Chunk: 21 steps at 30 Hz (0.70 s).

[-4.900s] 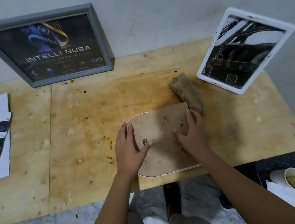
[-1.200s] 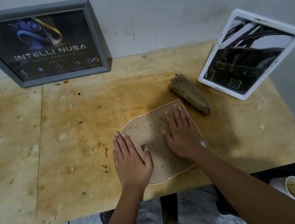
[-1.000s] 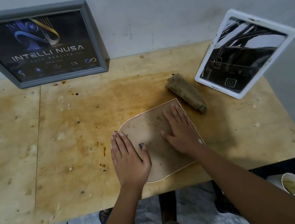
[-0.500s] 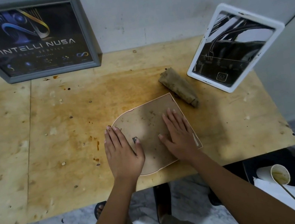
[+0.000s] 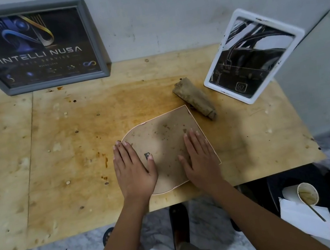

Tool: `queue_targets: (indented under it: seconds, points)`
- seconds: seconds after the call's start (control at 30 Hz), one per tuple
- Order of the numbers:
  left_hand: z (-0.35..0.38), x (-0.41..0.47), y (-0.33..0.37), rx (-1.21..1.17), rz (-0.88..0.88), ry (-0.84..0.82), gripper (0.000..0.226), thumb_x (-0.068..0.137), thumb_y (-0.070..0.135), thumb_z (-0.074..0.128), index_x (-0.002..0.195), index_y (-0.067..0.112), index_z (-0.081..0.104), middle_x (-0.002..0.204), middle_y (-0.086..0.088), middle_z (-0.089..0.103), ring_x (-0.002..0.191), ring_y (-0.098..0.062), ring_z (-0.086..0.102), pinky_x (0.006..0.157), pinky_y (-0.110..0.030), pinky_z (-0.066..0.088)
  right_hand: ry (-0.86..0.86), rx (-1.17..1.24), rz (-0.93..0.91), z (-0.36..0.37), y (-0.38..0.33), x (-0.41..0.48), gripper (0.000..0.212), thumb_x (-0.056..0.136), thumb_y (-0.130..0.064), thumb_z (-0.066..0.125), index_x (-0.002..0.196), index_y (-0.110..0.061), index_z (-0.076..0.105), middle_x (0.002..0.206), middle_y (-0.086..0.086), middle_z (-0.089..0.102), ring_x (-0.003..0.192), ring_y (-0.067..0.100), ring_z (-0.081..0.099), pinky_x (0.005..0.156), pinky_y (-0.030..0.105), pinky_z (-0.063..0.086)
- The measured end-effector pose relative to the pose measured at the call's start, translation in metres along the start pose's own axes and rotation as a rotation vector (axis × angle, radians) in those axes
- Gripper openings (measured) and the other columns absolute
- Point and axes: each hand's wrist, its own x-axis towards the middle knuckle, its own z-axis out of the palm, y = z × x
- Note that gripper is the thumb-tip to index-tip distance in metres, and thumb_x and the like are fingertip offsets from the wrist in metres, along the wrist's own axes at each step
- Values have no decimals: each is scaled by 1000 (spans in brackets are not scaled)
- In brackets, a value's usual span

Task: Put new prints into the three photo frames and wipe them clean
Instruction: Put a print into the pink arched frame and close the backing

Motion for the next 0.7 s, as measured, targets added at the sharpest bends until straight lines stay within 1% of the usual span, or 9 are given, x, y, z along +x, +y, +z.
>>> queue_targets:
  seconds: [0.07,0.17,0.27,0.37,0.43,0.47,0.53,0.6,0.7]
  points:
    - [0,0,-1,-2,-1,-10,80,88,54,12,148,0,6,156,-18,1,145,-26,-4,117,-36,-3,-41,-59,-8,2,0,2,62,91,-51,8,147,-28,-3,157,0,-9,142,14,-16,112,28,-16]
    - [-2,1,1,-19,-9,-30,82,86,55,10,148,1,5,157,-17,0,145,-26,-5,116,-35,-4,-84,-102,13,3,-6,5,63,87,-49,0,148,-33,-2,157,4,-12,141,17,-21,112,34,-17]
    - [-9,3,1,-89,-29,-64,86,82,58,12,149,5,6,157,-13,-1,145,-24,-5,116,-34,-3,-97,-42,-6,-4,-4,6,65,86,-51,2,149,-34,4,158,3,-9,141,15,-20,114,38,-10]
    - [-21,8,-4,-238,-48,-93,80,88,53,34,149,8,11,158,-9,5,145,-21,1,116,-33,3,21,42,42,-14,9,-1,58,93,-46,30,147,-26,24,157,3,12,144,21,4,116,45,10]
    - [-31,11,-8,-345,-104,-56,69,93,37,46,148,8,17,156,-9,16,143,-22,11,116,-34,12,128,104,209,-18,18,-11,56,93,-38,44,144,-20,31,149,9,29,135,27,27,109,45,25]
    - [-35,13,-10,-399,-147,-33,64,94,30,48,147,8,21,153,-10,24,141,-24,18,114,-35,17,154,144,286,-18,20,-15,56,92,-38,47,142,-17,33,142,12,38,126,28,35,104,43,31]
    - [-40,18,-10,-487,-215,-21,57,94,23,49,144,6,28,146,-12,37,136,-28,29,111,-37,25,147,182,309,-18,22,-21,61,88,-46,43,139,-14,38,131,12,46,116,28,42,97,42,35]
    - [-45,21,-8,-544,-243,-56,54,93,20,51,142,6,34,142,-12,41,133,-28,33,110,-38,27,70,259,233,-17,25,-26,74,80,-57,42,142,-19,34,133,10,42,117,26,39,97,42,35]
    - [-51,23,-5,-610,-302,-122,48,91,19,53,136,4,44,138,-12,44,128,-29,37,109,-38,30,-114,353,126,-18,37,-31,102,61,-74,55,147,-37,12,150,1,17,133,24,21,107,46,29]
